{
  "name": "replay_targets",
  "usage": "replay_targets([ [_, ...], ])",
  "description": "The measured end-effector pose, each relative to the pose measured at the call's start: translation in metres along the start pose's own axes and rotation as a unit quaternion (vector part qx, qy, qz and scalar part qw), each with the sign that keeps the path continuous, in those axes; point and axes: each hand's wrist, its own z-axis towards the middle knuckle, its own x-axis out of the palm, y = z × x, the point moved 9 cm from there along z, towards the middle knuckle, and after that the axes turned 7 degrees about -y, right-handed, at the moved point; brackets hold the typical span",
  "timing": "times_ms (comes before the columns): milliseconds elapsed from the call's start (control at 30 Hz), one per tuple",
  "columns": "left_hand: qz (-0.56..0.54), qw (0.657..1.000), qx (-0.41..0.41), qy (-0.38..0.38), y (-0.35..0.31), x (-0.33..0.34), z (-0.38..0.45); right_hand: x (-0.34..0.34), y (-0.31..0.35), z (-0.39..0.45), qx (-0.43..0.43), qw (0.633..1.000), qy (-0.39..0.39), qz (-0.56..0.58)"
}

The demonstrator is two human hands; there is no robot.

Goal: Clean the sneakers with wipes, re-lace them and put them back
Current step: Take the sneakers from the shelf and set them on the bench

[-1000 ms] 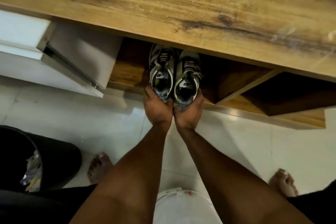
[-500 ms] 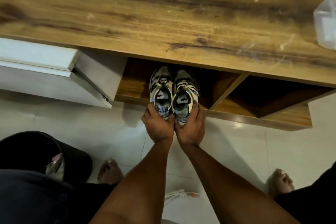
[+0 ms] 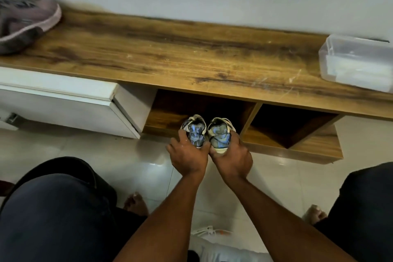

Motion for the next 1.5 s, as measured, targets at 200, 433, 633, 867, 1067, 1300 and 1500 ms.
replay_targets([
  [200,-0.018,0.999,-0.012,-0.035,-0.013,-0.050,-0.017,-0.050,0.015,-0.011,0.001,1.000,-0.003,0.030],
  [433,-0.032,0.997,0.008,-0.077,-0.048,-0.120,-0.017,-0.119,0.049,-0.011,-0.007,0.999,-0.021,0.048],
  [633,-0.037,0.996,0.041,-0.067,-0.100,-0.177,-0.010,-0.190,0.079,0.003,-0.021,0.998,-0.055,0.036],
  [867,-0.030,0.988,0.128,-0.085,-0.186,-0.240,0.004,-0.279,0.110,0.039,-0.039,0.994,-0.089,0.040],
  [1067,-0.057,0.966,0.195,-0.159,-0.245,-0.299,-0.011,-0.360,0.127,0.056,-0.070,0.983,-0.164,0.053],
  [1300,-0.144,0.924,0.258,-0.241,-0.295,-0.300,-0.006,-0.392,0.131,0.082,-0.080,0.959,-0.257,0.090],
  [1500,-0.193,0.902,0.278,-0.266,-0.302,-0.245,0.020,-0.350,0.120,0.116,-0.108,0.938,-0.303,0.129],
])
